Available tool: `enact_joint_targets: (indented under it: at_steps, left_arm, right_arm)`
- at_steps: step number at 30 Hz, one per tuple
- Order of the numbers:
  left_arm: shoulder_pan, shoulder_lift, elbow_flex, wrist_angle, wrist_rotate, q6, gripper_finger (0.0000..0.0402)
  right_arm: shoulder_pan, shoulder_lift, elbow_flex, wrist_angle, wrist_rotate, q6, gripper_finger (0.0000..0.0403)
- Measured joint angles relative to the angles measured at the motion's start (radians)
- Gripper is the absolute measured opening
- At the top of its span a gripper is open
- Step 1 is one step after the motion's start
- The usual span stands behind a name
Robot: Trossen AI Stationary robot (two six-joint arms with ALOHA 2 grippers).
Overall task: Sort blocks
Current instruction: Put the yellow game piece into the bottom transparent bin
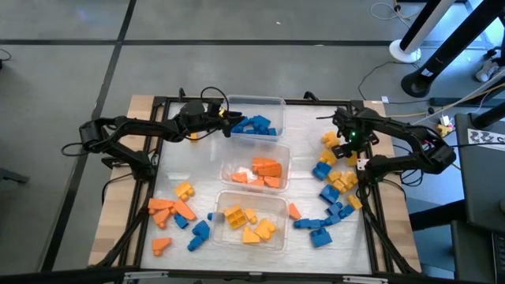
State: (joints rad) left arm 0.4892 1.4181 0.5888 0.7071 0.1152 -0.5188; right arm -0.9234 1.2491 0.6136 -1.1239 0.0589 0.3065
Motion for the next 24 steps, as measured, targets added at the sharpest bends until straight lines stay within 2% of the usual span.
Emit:
enact_joint_targets:
  at_steps: [5,13,18,24]
  left_arm:
    - [0.0,0.0,0.0,0.0,0.0,-0.001,0.0148]
    - [0.0,0.0,0.0,0.0,0.0,0.004,0.0148]
    - [0.0,0.0,0.0,0.006,0.0,0.003,0.0148]
    - [0.0,-0.007,0.0,0.09,0.03,0.009,0.0148]
  right_arm:
    - [0.0,0.0,0.0,0.002,0.002,0.0,0.0181]
    - [0.0,-0.001,0.001,0.007,-0.018,-0.007,0.0137]
    - [0.0,0.001,0.016,0.02,-0.034,-0.03,0.0139]
    - [0.0,-0.014,0.113,0.038,-0.036,-0.079,0.0137]
